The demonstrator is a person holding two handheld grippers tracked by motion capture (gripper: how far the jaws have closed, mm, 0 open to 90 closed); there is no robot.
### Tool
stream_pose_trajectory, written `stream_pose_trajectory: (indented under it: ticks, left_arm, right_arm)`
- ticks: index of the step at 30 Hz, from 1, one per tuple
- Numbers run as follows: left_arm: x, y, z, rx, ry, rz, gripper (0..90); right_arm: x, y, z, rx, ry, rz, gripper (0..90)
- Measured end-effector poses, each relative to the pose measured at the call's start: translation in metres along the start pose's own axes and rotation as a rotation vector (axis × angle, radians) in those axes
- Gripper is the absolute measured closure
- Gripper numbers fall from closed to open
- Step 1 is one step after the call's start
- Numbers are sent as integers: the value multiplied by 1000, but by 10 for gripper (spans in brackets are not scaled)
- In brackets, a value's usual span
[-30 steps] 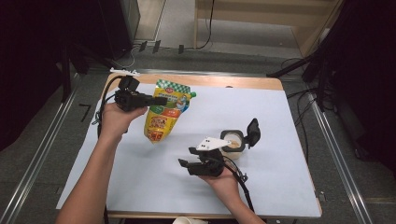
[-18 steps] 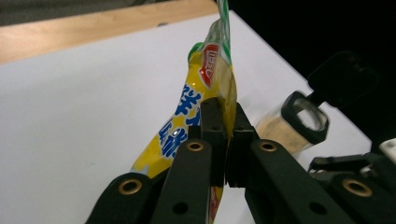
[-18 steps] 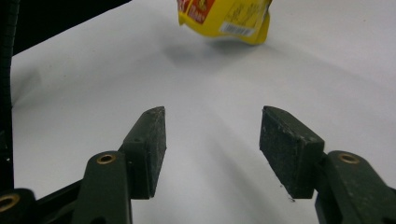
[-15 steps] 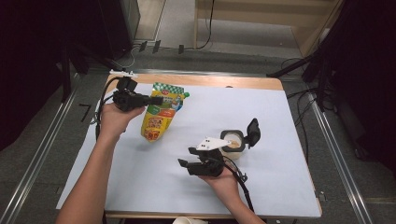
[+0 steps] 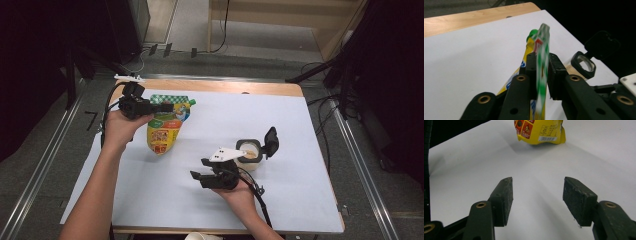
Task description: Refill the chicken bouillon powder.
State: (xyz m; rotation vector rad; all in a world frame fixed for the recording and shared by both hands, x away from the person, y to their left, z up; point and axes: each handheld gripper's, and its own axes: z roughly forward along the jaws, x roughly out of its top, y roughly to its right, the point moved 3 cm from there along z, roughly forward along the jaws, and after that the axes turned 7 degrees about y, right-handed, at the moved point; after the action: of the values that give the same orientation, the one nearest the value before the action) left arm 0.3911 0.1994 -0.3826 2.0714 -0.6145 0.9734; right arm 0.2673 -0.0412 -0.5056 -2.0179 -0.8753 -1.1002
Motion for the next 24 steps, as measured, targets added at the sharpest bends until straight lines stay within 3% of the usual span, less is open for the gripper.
stream_pose_trajectory:
  ticks: [2,5,17,21,24]
  left_arm:
    - [1,2,-1,-16,10,-5,769]
    - [3,4,-5,-3,1,16,736]
    - [8,4,-20,20,27,22,665]
    - [9,6,-23,12,19,21,570]
    - [10,8,-25,35,19,42,528]
  right_arm:
    - [0,0,0,1,1,0,422]
    - [0,0,0,1,3,0,422]
    - [1,0,-1,1,7,-1,427]
    - [1,-1,-1,3,6,-1,429]
    - [2,-1,-2,6,6,0,429]
